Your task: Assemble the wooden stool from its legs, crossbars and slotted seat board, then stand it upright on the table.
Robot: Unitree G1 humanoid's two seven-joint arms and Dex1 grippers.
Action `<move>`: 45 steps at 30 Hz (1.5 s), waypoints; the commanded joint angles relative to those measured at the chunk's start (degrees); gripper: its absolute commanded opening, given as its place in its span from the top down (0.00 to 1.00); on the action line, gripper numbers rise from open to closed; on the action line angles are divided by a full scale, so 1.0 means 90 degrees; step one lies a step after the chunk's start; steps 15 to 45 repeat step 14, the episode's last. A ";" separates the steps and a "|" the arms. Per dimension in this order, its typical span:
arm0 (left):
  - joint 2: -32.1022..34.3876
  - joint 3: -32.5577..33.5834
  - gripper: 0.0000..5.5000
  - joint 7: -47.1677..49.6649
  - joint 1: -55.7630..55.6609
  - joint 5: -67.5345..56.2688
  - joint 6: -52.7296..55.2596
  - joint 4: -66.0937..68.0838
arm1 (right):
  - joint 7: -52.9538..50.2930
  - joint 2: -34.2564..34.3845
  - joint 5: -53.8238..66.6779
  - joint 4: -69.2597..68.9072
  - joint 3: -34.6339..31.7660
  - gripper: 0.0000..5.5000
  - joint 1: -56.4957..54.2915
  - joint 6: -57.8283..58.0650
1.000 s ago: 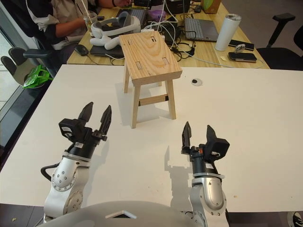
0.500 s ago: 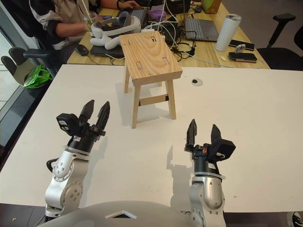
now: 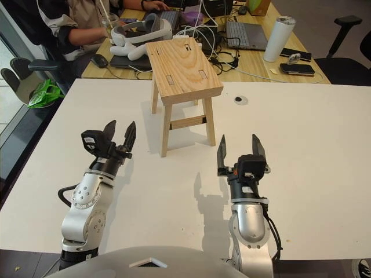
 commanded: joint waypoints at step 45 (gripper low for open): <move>-0.0184 -0.0364 0.46 -0.0046 0.0007 0.0393 -0.0234 0.0362 | 0.0079 -0.0078 0.0465 0.0563 -0.0287 0.34 0.0172 -0.0416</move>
